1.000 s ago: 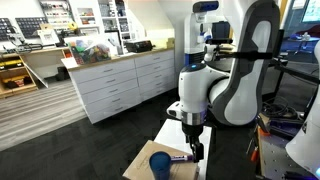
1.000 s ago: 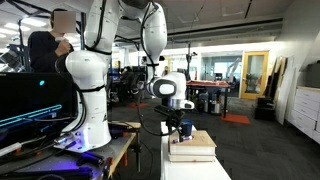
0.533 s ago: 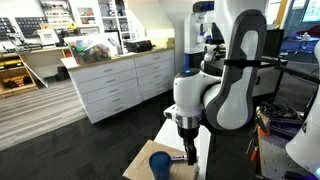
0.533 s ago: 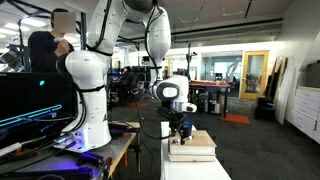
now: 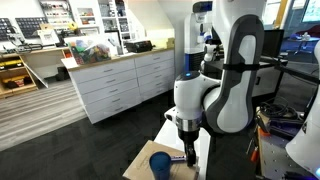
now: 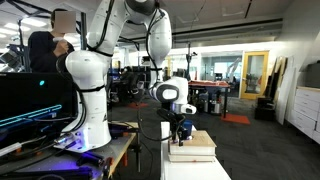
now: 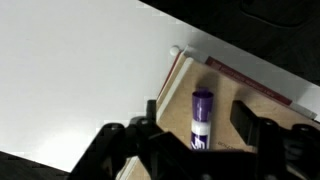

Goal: Pick up the marker and put it in the cup

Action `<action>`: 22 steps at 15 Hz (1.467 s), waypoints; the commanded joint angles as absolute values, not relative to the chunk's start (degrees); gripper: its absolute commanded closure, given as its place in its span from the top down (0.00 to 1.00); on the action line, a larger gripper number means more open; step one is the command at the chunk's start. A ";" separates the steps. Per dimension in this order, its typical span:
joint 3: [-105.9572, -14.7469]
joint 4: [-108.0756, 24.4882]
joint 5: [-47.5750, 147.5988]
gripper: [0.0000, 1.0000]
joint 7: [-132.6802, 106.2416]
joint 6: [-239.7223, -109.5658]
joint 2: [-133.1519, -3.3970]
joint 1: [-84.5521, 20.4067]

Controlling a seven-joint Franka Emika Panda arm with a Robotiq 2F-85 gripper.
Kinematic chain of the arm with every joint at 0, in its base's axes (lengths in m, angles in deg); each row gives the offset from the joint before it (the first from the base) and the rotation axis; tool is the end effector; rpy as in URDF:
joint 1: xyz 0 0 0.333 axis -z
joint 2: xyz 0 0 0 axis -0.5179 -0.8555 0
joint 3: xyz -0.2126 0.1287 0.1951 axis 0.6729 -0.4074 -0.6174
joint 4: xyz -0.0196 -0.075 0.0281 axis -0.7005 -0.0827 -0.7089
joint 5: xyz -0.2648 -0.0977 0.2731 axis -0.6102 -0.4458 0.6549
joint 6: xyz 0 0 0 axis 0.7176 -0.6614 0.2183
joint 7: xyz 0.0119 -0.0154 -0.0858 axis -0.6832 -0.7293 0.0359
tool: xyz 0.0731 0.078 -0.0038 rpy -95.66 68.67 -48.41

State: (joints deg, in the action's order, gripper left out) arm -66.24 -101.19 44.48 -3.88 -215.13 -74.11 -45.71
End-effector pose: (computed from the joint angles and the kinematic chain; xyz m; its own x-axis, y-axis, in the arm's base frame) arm 0.3857 0.1278 0.1154 0.8706 0.4918 0.0174 0.4918 -0.8707 0.0038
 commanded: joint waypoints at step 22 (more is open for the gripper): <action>-65.48 -101.84 45.91 0.05 -8.08 -208.86 -67.11 -45.43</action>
